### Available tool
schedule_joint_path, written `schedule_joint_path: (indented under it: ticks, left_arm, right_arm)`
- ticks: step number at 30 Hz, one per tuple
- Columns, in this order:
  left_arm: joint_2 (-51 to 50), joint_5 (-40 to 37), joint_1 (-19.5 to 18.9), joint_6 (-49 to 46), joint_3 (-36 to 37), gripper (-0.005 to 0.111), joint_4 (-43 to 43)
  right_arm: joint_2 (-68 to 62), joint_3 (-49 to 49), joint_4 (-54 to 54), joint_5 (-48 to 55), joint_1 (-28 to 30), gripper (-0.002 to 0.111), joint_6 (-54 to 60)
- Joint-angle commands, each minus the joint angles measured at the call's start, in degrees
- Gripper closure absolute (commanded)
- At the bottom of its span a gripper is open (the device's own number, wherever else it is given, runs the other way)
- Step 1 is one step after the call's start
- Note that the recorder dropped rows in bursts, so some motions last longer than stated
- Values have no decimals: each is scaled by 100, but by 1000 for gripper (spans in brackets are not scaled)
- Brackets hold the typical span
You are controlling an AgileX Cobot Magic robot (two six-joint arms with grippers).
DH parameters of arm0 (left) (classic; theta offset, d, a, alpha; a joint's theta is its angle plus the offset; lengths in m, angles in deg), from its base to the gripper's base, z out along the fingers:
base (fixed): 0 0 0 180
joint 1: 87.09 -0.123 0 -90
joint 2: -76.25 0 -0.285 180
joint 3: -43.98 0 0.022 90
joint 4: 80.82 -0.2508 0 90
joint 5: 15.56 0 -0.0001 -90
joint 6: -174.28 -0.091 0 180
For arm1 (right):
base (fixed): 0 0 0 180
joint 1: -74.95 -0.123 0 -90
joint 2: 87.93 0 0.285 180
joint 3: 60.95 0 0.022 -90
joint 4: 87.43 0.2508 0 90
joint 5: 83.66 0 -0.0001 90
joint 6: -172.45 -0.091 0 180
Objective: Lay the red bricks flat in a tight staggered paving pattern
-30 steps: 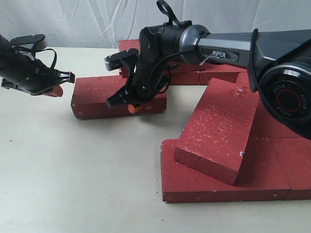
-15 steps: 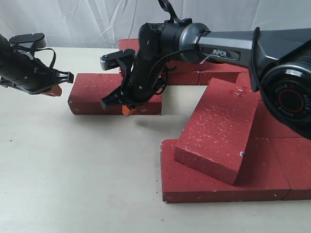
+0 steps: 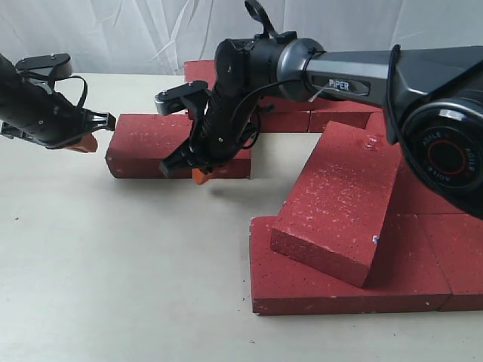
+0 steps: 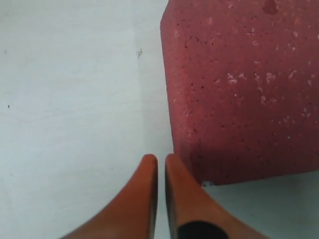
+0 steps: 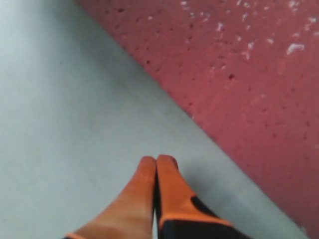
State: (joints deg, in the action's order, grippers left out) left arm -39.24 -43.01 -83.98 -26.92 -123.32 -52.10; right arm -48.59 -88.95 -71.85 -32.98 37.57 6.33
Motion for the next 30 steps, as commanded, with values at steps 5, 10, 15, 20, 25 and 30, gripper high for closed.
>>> schedule_joint_path:
  ticks: [5,10,15,20,25,30]
  left_arm:
    - [5,185,-19,-24,37,99,87]
    - [5,220,-19,-24,37,99,121]
    - [5,220,-19,-24,37,99,121]
    - [5,210,-19,-24,37,99,122]
    - [5,234,-19,-24,37,99,122]
    - [5,398,-251,-24,37,99,106]
  right_arm:
    - [-117,-22,-560,-702,36,109,-254]
    - [-117,-22,-742,-693,36,109,-509]
    - [-117,-22,-604,-524,14,109,-509]
    - [-93,-22,-551,-180,14,109,-498]
    - [2,-22,-345,-189,14,109,-487]
    - [313,-22,-477,728,14,109,-102]
